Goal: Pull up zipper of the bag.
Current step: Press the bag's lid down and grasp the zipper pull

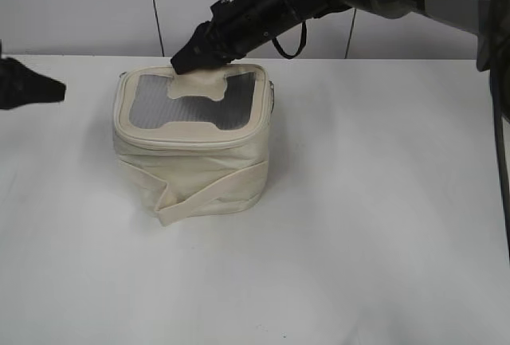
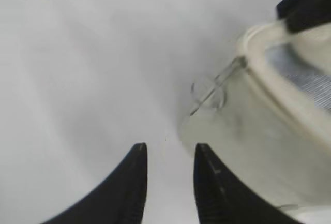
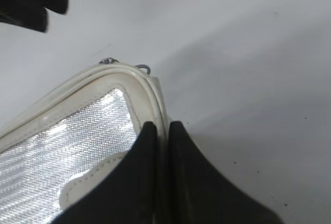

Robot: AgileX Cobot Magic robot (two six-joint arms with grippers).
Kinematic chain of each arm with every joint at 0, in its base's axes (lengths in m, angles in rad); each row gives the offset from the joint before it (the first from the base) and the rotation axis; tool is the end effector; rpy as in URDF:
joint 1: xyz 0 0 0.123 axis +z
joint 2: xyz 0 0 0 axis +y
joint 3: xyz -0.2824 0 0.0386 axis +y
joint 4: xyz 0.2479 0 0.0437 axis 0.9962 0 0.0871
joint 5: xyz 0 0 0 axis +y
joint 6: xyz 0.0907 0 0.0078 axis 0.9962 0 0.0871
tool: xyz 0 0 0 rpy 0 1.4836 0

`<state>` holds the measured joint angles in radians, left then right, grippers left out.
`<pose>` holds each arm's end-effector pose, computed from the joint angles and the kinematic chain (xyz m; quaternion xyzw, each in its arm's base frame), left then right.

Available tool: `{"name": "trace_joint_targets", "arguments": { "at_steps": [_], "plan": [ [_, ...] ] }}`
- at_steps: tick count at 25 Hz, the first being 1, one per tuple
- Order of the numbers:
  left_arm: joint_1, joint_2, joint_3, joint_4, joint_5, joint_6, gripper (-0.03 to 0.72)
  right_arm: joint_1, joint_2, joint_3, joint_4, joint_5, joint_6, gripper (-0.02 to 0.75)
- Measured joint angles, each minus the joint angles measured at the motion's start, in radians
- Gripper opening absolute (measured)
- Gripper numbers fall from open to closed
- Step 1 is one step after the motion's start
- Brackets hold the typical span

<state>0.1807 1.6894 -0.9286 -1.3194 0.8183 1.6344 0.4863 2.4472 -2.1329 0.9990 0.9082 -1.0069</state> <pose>0.3260 -0.0060 0.2079 0.2251 0.8564 -0.2608 0.3845 0.4462 0.3042 0.1885 -0.4308 0.7691 0.3690 0.2945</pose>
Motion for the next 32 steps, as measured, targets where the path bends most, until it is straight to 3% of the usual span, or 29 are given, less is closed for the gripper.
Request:
{"name": "trace_joint_targets", "arguments": {
  "at_steps": [8, 14, 25, 32],
  "plan": [
    [-0.154, 0.102, 0.002, 0.022, -0.273, 0.196, 0.244, 0.000, 0.000, 0.000, -0.001, -0.002, 0.028, 0.045],
    [-0.273, 0.110, 0.002, -0.004, -0.406, 0.251, 0.244, 0.000, 0.000, 0.000, -0.002, -0.008, 0.036, 0.043],
    [-0.279, 0.169, 0.004, -0.345, -0.341, 0.482, 0.244, -0.001, 0.000, 0.000, -0.006, -0.014, 0.045, 0.043],
    [-0.273, 0.180, 0.004, -0.401, -0.321, 0.582, 0.244, -0.002, 0.000, 0.000, -0.013, -0.016, 0.055, 0.043]
  ]
}}
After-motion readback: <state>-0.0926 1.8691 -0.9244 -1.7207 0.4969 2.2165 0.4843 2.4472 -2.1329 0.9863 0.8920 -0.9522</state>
